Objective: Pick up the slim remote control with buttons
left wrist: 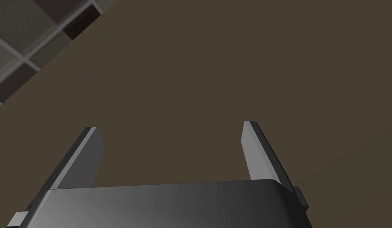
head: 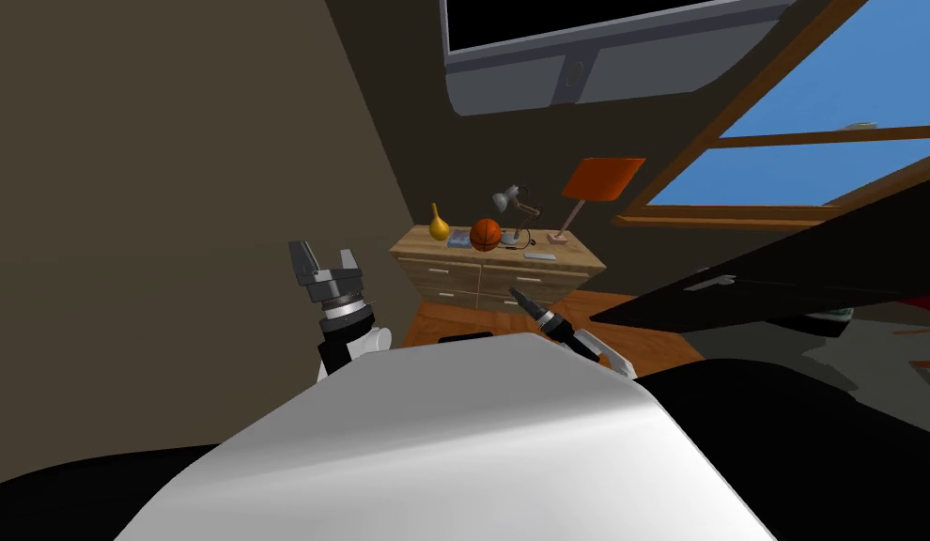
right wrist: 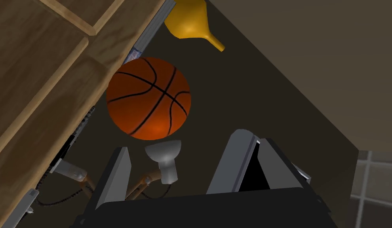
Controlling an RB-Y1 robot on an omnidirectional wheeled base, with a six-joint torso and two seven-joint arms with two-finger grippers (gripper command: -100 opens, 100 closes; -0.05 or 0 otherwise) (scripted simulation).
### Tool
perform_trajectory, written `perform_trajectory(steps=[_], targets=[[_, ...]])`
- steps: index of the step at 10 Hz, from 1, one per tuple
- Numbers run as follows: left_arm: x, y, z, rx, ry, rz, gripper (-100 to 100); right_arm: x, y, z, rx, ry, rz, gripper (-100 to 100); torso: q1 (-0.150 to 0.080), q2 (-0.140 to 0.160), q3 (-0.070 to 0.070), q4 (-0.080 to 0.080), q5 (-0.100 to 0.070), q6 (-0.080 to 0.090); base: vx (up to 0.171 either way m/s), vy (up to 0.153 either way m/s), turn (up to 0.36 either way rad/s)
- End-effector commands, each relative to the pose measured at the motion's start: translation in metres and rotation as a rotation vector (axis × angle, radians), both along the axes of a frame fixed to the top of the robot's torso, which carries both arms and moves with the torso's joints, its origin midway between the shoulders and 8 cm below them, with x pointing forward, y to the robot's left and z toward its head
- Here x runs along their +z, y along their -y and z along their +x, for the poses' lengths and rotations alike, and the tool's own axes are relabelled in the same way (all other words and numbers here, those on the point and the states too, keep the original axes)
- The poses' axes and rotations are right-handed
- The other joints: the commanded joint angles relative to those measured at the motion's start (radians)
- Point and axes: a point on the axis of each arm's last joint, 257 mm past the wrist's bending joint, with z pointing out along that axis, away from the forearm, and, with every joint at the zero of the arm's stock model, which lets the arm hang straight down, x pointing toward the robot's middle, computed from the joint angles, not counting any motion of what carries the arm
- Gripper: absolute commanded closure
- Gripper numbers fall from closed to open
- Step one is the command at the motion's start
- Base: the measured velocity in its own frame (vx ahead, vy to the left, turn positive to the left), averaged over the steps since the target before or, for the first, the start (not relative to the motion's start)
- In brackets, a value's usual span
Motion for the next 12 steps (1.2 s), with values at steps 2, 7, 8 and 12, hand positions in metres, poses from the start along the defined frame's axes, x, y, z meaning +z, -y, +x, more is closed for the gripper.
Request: perform_trajectory(steps=[2,7,8,12], targets=[[0.000,0.000,0.000,0.000,0.000,0.000,0,-0.027,0.012,-0.012,0.042,-0.063,-0.086,-100,0.000,-0.001,0.000,0.000,0.000,-0.001,-0.010,0.020,0.163],[0.000,0.000,0.000,0.000,0.000,0.000,0,-0.088,0.051,-0.057,0.138,-0.214,-0.281,-100,-0.001,-0.002,-0.001,0.000,0.000,0.000,-0.002,0.012,0.177],[0.000,0.000,0.000,0.000,0.000,0.000,0,-0.089,0.059,-0.058,0.150,-0.224,-0.308,-100,-0.001,-0.002,-0.001,0.000,0.000,0.000,0.007,0.000,0.108],[0.000,0.000,0.000,0.000,0.000,0.000,0,-0.120,0.097,-0.093,0.214,-0.324,-0.447,-100,-0.002,-0.002,-0.001,0.000,0.000,0.000,0.006,0.001,0.129]])
